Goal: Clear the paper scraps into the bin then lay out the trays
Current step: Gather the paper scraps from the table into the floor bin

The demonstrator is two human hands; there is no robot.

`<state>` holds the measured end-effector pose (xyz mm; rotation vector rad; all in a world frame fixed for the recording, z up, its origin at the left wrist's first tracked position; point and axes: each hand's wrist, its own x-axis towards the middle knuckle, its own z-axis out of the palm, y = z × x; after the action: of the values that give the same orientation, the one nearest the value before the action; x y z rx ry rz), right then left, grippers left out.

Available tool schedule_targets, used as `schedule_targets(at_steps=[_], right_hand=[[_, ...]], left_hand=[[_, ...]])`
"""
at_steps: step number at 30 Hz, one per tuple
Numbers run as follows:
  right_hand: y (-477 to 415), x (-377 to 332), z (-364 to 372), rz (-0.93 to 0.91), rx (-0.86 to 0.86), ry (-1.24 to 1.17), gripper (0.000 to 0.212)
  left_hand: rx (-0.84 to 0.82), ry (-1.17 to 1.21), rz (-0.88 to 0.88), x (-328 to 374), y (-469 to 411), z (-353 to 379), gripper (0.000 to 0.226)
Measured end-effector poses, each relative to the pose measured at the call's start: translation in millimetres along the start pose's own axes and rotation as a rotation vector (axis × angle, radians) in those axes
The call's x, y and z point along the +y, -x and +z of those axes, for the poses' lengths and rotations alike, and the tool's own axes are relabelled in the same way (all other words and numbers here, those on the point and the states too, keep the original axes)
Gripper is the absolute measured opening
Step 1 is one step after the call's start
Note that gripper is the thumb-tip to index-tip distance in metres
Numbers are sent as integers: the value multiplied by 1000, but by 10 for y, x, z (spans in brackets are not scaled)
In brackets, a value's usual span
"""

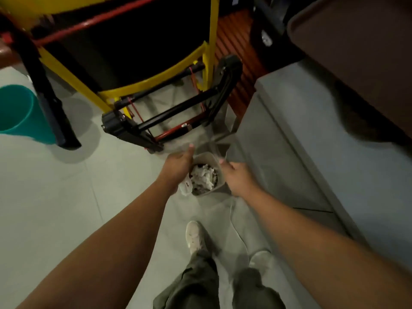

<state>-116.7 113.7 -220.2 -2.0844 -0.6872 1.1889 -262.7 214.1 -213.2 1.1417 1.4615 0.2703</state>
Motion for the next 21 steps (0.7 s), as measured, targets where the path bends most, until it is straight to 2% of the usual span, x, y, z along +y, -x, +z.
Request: schedule_targets(at_steps=[3,7,11,15,21], right_hand=[[-374,336,198,28,24,35,54],[-821,872,544,43,33,119,54],[-1116,1252,823,-25,57,198,55],[-1366,1564,1032,17,20,226,56],[-1597,1935,1238,44,11,164,53]], left_hand=[[-88,-16,-13,-360,-460,155,39],[-42,-9,-40,-959,-1083,408,27],[-72,33,-74,-1558,-1599,658,30],[-41,106,-137,-1965,-1963,793,29],[-87,376,-286,-2276,-2331,862,41]])
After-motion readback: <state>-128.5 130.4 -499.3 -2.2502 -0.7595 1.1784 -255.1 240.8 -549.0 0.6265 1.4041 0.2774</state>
